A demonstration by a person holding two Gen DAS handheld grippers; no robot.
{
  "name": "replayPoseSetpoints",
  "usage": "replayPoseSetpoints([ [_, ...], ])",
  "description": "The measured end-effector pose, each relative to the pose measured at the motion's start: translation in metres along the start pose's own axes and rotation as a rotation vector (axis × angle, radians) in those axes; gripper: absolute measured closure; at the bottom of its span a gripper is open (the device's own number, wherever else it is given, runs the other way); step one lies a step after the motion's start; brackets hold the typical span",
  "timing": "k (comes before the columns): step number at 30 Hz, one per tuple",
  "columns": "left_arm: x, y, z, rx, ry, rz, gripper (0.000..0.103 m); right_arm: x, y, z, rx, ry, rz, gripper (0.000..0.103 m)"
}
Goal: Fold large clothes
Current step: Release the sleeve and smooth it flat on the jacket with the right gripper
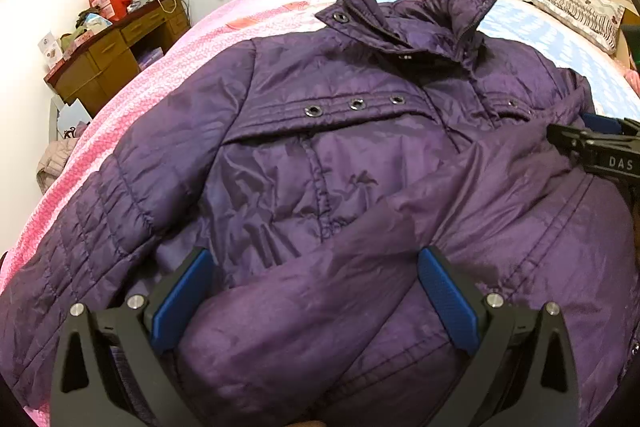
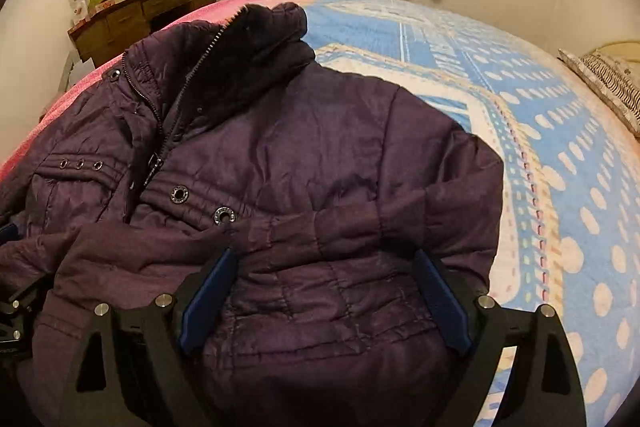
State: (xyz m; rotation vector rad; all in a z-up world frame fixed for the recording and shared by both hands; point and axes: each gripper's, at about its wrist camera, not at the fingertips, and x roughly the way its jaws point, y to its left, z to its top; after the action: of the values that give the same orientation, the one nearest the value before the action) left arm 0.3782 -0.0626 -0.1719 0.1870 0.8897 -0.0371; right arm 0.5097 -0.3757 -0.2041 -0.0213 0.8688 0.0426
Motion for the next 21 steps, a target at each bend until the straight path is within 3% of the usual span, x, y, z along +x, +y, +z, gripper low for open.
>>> replayPoseSetpoints([
  [14,0.001,-0.001,0.000,0.004,0.007,0.008,0.000,0.016,-0.009,0.004,-0.017,0.037,-0.046,0.005],
  [21,0.001,-0.001,0.001,0.006,0.007,0.012,0.000,0.009,0.008,-0.001,-0.039,0.035,-0.083,0.004],
])
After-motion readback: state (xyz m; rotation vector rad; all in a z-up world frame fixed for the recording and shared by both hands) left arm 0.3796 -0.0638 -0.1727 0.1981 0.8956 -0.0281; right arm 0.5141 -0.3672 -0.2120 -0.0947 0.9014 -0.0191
